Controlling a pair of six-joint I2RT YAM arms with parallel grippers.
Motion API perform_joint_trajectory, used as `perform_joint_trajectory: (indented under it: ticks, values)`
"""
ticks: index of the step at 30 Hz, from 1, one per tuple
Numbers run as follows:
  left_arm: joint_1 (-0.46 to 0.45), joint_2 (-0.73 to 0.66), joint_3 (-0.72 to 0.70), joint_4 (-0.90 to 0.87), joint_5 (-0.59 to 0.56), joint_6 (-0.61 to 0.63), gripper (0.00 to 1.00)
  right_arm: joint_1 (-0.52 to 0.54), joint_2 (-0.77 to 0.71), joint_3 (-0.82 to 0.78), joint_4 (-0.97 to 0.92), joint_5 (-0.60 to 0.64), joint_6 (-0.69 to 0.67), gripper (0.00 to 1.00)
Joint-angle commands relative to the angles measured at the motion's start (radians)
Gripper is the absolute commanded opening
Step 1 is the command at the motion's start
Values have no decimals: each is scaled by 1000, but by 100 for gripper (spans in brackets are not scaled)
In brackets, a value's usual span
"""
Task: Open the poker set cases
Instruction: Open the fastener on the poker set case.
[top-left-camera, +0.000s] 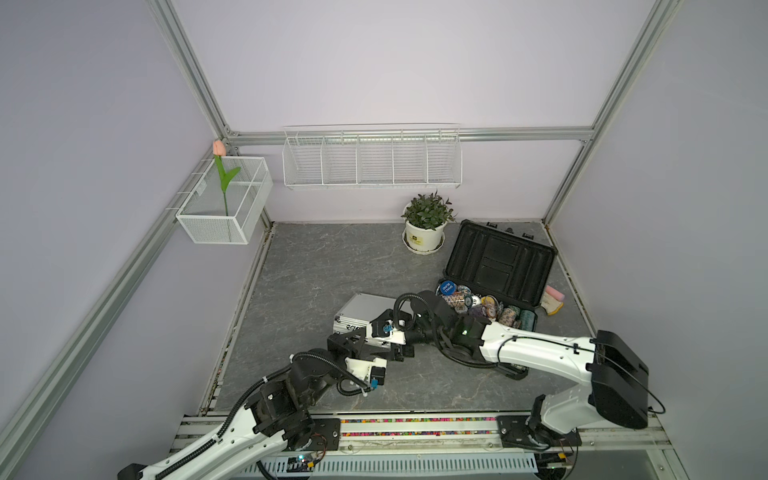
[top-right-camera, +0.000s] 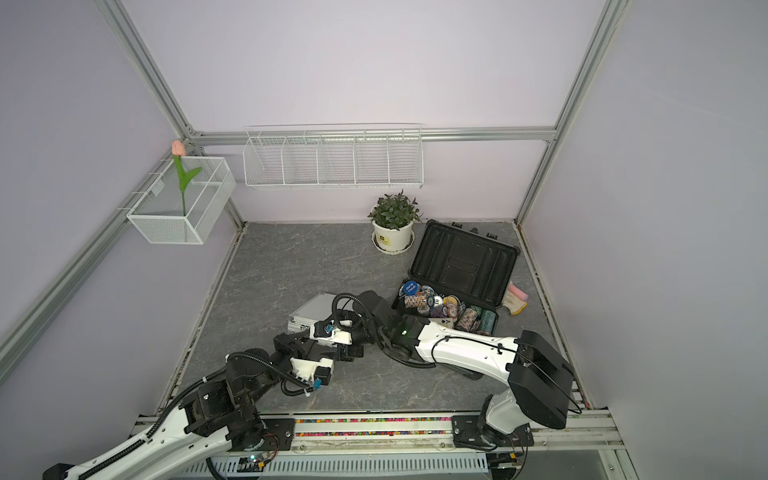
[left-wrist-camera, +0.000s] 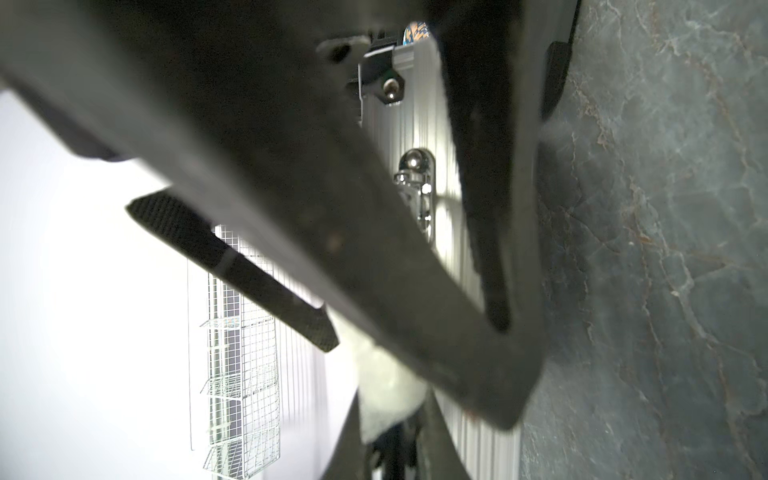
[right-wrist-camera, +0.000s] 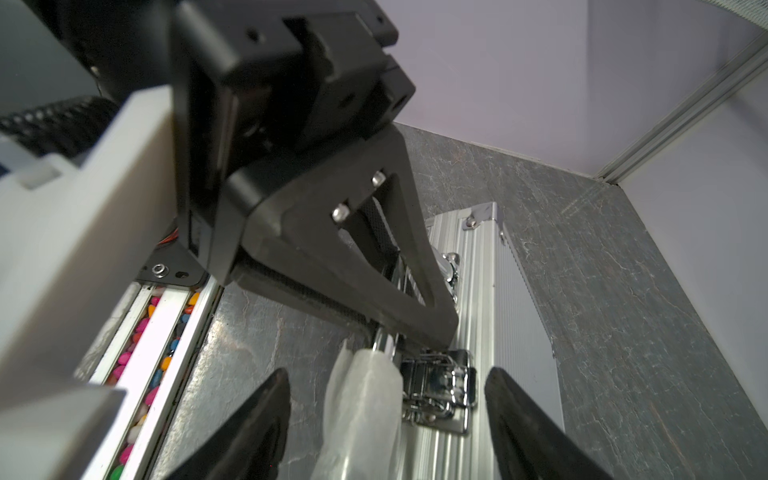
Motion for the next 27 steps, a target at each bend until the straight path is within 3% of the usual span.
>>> perform_joint_trajectory:
  ticks: [1,27]
  values:
    - [1,-12,12,74,-19,57,0,-1,16,24,-28,-2,-12,76]
    - [14,0,16,99,-10,51,0,6,18,32,-65,-58,-24,55]
